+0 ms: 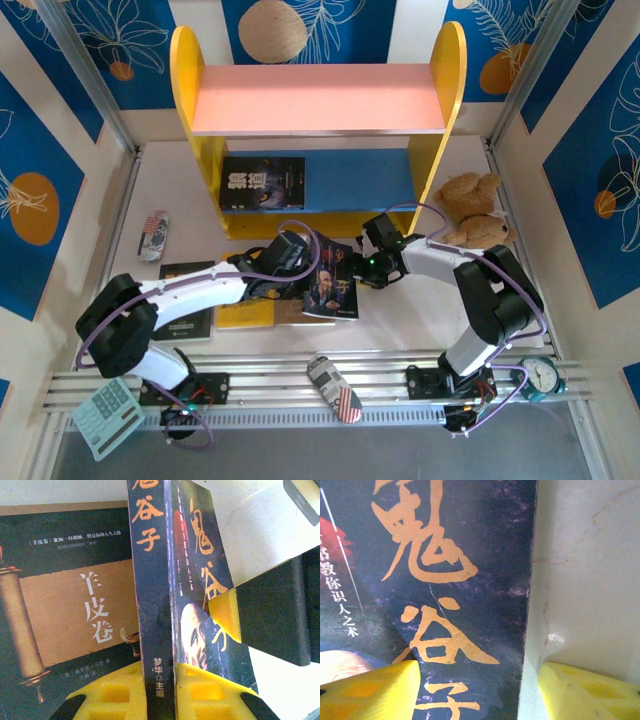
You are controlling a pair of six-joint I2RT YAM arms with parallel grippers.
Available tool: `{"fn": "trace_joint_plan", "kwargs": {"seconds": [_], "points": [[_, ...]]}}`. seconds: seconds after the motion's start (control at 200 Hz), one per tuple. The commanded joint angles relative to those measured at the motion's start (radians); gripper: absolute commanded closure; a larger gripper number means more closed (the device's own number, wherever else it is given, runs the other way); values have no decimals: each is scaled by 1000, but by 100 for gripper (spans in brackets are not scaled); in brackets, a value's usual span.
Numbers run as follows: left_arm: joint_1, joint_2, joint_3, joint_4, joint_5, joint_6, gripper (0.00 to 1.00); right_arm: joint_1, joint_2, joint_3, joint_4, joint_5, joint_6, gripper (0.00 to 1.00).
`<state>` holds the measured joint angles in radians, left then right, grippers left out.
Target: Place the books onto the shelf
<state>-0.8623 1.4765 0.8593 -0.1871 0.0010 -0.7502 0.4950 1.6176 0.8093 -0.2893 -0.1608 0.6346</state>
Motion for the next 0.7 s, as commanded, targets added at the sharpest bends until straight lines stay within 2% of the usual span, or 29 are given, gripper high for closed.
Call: {"fn": "trace_joint_plan", "kwargs": {"seconds": [0.0, 0.205, 0.37, 0.545, 0.695], "points": [[-11, -5, 8, 34, 33, 27, 98, -9, 5, -41, -16, 32, 1, 33], [-14, -67, 2, 37, 78, 79, 100, -36, -29, -55, -35, 29, -16, 33], [-17, -175, 1, -32, 102, 153, 100, -82, -130, -100, -49, 18, -23, 30], [-17, -331, 25, -188, 28, 237, 100, -122, -271, -134, -70, -23, -25, 27], [-13, -449, 25, -206, -61, 193, 100, -134, -377, -128, -103, -30, -15, 26]]}}
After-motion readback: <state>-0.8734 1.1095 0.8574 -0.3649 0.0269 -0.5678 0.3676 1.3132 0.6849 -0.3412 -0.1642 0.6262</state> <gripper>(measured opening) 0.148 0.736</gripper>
